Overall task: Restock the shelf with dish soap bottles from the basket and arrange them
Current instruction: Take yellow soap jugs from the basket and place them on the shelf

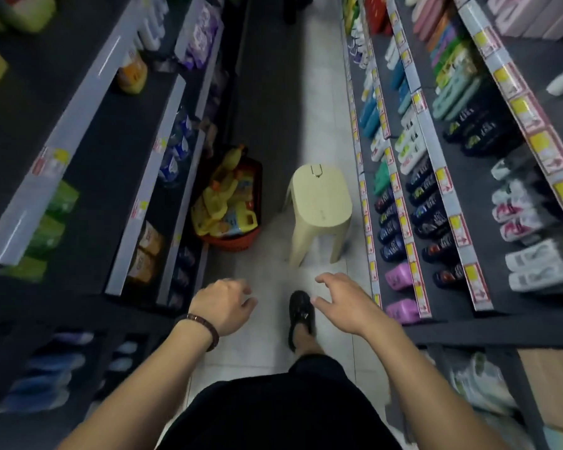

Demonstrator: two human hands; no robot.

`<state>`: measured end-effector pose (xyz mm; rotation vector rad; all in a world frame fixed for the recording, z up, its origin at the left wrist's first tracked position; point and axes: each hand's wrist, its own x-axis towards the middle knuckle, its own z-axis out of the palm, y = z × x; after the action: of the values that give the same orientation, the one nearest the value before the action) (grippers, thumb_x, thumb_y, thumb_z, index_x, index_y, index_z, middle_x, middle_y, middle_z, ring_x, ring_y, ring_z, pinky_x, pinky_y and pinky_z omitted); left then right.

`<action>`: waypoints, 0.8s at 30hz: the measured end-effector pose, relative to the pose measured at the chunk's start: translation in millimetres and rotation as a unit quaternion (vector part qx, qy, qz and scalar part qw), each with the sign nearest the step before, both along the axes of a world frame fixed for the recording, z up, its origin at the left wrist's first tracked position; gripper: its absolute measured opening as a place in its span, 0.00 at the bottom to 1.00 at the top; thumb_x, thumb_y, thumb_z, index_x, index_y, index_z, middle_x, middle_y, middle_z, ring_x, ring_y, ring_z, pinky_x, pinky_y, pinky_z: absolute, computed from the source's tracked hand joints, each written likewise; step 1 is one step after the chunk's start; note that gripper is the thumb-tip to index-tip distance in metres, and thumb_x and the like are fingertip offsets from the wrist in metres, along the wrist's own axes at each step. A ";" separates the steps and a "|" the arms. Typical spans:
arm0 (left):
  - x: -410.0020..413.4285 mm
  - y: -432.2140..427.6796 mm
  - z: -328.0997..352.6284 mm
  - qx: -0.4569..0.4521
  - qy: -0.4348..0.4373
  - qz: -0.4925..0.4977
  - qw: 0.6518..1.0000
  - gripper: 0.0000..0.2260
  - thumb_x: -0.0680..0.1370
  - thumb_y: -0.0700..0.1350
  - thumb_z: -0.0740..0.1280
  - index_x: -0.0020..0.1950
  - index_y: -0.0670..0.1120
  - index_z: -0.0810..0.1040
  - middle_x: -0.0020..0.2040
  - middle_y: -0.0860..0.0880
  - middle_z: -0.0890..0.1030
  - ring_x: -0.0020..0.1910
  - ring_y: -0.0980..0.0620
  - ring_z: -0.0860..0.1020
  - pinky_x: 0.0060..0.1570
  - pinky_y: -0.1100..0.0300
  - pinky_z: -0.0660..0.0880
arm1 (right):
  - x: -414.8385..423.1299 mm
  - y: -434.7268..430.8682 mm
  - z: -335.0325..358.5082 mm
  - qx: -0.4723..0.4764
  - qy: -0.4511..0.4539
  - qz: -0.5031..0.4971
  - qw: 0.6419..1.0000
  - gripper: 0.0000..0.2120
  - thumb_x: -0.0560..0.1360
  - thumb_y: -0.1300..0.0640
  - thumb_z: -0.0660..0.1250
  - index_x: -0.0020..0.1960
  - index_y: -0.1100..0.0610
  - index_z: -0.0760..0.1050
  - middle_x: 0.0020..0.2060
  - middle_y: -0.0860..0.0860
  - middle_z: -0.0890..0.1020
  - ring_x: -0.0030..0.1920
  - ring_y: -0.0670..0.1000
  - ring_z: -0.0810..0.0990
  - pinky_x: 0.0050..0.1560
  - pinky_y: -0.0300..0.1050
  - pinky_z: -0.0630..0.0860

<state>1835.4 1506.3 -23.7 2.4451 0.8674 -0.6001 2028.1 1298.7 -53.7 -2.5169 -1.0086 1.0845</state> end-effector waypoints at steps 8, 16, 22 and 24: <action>109.4 80.1 12.0 -0.010 0.003 0.098 0.995 0.18 0.77 0.65 0.60 0.58 0.57 0.78 0.55 0.54 0.83 0.54 0.49 0.83 0.52 0.49 0.82 | 144.3 99.2 -7.6 -0.019 0.027 0.062 0.998 0.27 0.81 0.40 0.63 0.77 0.48 0.67 0.75 0.52 0.70 0.76 0.56 0.69 0.75 0.56 0.70; 183.2 164.3 24.6 -0.047 -0.052 0.181 0.981 0.14 0.81 0.61 0.65 0.61 0.56 0.82 0.56 0.55 0.84 0.56 0.53 0.82 0.56 0.54 0.81 | 229.8 212.5 -5.2 -0.037 0.011 0.120 0.992 0.24 0.82 0.42 0.65 0.76 0.48 0.68 0.69 0.51 0.73 0.71 0.56 0.74 0.71 0.56 0.73; 212.6 246.1 10.2 -0.048 -0.037 0.200 0.978 0.20 0.76 0.66 0.60 0.59 0.58 0.80 0.56 0.54 0.84 0.55 0.51 0.83 0.54 0.51 0.82 | 253.3 301.4 3.3 -0.048 0.001 0.152 0.987 0.25 0.82 0.41 0.64 0.76 0.47 0.67 0.70 0.50 0.72 0.72 0.55 0.73 0.72 0.55 0.72; 219.6 269.4 6.8 -0.050 -0.038 0.200 0.978 0.17 0.77 0.65 0.61 0.58 0.57 0.80 0.55 0.53 0.84 0.54 0.49 0.83 0.53 0.51 0.82 | 256.8 328.3 10.0 -0.047 -0.001 0.160 0.986 0.26 0.82 0.41 0.64 0.78 0.47 0.65 0.72 0.51 0.72 0.74 0.55 0.71 0.74 0.54 0.71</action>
<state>2055.0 1775.7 -17.0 2.1047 1.2231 -0.3873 2284.9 1627.0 -43.8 -2.4839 -1.4304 1.2379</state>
